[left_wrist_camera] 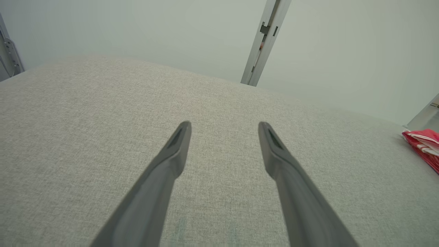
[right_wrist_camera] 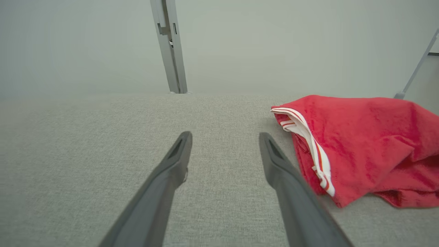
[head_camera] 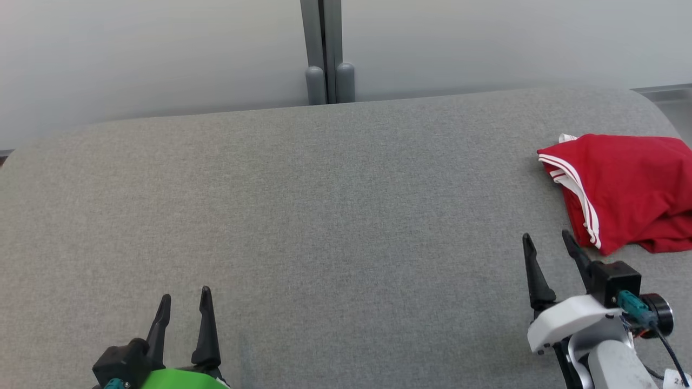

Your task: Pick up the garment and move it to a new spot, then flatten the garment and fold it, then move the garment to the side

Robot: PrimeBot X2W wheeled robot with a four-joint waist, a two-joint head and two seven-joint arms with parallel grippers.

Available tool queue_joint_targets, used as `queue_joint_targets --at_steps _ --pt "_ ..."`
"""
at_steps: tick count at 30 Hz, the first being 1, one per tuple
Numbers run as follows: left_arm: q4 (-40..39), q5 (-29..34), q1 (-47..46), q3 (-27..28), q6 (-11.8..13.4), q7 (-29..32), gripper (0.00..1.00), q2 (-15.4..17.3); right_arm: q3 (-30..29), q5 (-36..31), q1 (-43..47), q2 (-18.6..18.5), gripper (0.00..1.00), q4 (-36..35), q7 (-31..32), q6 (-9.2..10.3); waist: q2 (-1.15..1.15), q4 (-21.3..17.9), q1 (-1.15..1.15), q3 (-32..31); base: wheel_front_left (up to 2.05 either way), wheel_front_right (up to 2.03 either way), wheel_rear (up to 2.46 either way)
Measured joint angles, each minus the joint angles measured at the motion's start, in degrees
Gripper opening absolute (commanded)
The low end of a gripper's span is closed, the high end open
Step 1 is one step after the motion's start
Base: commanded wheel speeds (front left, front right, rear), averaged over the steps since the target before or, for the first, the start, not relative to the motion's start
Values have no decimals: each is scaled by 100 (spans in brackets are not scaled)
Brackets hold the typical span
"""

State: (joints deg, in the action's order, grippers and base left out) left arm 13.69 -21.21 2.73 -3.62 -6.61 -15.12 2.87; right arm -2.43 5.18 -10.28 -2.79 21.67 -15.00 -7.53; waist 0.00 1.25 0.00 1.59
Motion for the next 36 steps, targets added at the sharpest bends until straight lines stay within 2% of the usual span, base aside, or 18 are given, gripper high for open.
queue_joint_targets --at_steps 7,24,25,31,36 --pt "-21 0 85 -63 24 0 100 0 46 192 361 -1 100 -148 0 0 0 0 0 -12 0 0 0" --pt "-131 -2 83 -99 49 0 100 -1 123 343 397 -1 100 -325 0 0 0 2 0 -14 0 0 0" --pt "-123 0 82 -99 51 -1 0 -2 125 343 395 7 0 -321 1 0 0 5 0 -13 0 0 0" --pt "147 -67 144 -121 52 40 0 -26 118 415 552 65 0 -67 73 0 0 4 0 -14 0 0 0" --pt "148 -559 139 -68 51 165 0 -25 75 984 553 64 0 -74 233 0 0 -2 0 -19 0 0 0"
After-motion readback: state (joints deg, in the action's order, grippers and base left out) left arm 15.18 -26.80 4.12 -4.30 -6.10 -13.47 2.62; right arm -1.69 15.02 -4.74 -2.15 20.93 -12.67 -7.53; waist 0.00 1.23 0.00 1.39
